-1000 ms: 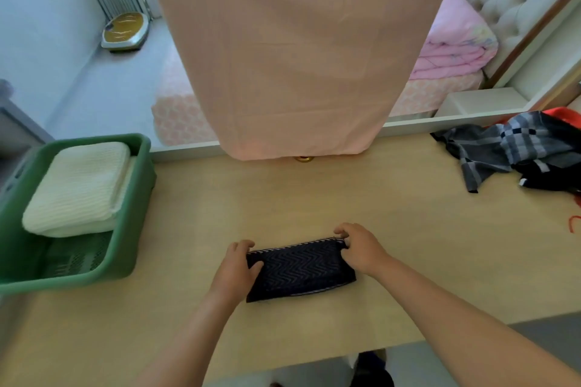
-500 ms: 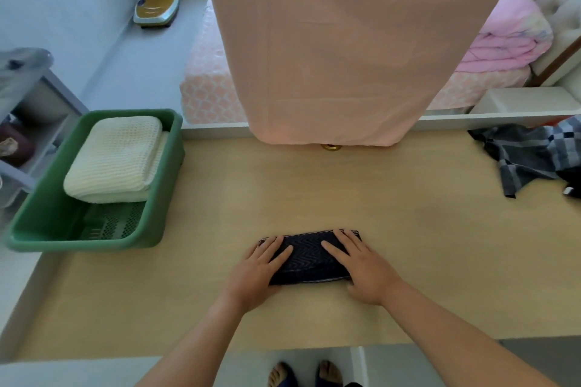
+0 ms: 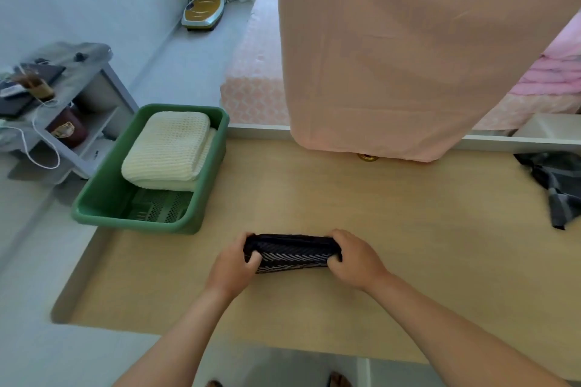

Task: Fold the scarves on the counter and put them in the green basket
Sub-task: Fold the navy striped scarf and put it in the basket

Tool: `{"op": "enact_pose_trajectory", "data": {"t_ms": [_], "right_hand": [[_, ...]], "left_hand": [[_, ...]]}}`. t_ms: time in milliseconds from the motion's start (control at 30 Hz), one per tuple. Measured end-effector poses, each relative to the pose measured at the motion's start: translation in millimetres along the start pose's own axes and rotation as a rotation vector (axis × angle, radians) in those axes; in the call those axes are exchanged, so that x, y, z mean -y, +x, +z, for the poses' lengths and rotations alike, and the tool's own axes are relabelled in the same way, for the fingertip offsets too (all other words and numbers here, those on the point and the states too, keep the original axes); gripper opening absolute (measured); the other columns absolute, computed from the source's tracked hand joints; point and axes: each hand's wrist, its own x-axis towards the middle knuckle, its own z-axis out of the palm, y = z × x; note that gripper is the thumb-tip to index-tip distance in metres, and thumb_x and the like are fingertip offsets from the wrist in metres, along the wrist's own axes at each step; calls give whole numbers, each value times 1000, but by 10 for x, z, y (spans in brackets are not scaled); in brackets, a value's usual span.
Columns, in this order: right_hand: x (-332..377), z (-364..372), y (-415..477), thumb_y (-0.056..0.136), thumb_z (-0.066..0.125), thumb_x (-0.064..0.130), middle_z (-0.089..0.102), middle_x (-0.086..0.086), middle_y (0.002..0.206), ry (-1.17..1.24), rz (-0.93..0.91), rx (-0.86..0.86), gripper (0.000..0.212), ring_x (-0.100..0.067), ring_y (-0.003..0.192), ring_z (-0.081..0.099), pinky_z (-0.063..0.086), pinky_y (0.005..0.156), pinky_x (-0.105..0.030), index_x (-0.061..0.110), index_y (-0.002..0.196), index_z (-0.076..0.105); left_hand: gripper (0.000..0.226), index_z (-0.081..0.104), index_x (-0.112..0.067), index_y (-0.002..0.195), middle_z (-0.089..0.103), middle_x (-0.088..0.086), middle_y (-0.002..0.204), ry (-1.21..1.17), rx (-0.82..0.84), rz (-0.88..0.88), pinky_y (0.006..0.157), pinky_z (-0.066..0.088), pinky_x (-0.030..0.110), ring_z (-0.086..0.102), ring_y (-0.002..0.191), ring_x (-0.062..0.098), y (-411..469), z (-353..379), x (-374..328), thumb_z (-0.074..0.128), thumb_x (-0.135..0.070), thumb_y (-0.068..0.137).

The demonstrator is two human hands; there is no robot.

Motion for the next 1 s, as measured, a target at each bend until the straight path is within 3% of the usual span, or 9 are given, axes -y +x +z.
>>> {"op": "enact_pose_trajectory", "data": {"t_ms": [133,267,400,500,567,667,767,867,1000], "right_hand": [[448,221,169,93,53,15,65,9,117,208,129,-15,35,-12,104,61,47,90,-25,23,127,61],[924,517,225,99,47,12,65,9,116,305,189,-52,33,-10,107,60,46,86,-22,24,125,62],[1501,582,293,97,46,10,69,13,93,333,146,-191,30,-2,76,64,50,66,-26,28,109,66],[2030,575,461,94,50,5,62,13,68,321,63,-309,28,-2,49,53,34,50,-14,23,104,68],[2385,564,619,92,52,2,64,12,70,323,4,-398,27,-1,55,55,36,53,-10,20,104,69],[2868,564,899,92,52,3,70,7,93,291,-85,-474,27,-5,83,62,41,73,-5,17,108,70],[3227,600,1190,97,48,7,66,6,105,218,-106,-433,28,-7,94,58,40,81,-8,16,117,66],[3324,725,1437,101,42,13,64,2,111,75,-53,-331,31,-16,99,58,45,86,-23,20,125,60],[3322,883,1634,98,40,13,66,1,101,-406,-38,-338,37,-21,80,61,43,75,-32,26,129,54]], "left_hand": [[18,46,-39,117,67,-8,89,-79,0,-54,70,53,39,63,77,10,-66,-337,403,46,-32,101],[30,48,-35,123,61,-19,108,-89,65,67,81,47,17,59,100,-1,-124,-814,791,60,-35,95],[45,56,-26,122,59,-22,109,-29,104,304,87,42,7,55,100,-9,-169,-1420,1068,77,-32,83],[30,60,-20,117,59,-15,105,-22,-61,418,86,42,9,56,97,-5,-46,-1943,1202,70,-27,89],[23,61,-18,114,58,-12,103,-26,-148,460,86,43,12,56,96,-1,96,-2283,1275,65,-24,93],[22,62,-13,117,56,-5,106,-31,-261,435,88,43,17,56,97,4,348,-2704,1391,60,-20,96],[24,61,-12,121,56,-1,110,20,-305,368,87,42,22,53,97,7,614,-2982,1516,56,-20,98],[24,61,-12,121,59,3,110,150,-210,319,86,45,29,58,97,18,887,-3084,1682,52,-19,100],[21,66,-13,112,66,9,98,496,-109,387,87,41,40,63,92,33,1200,-3024,1871,52,-8,96]]}}
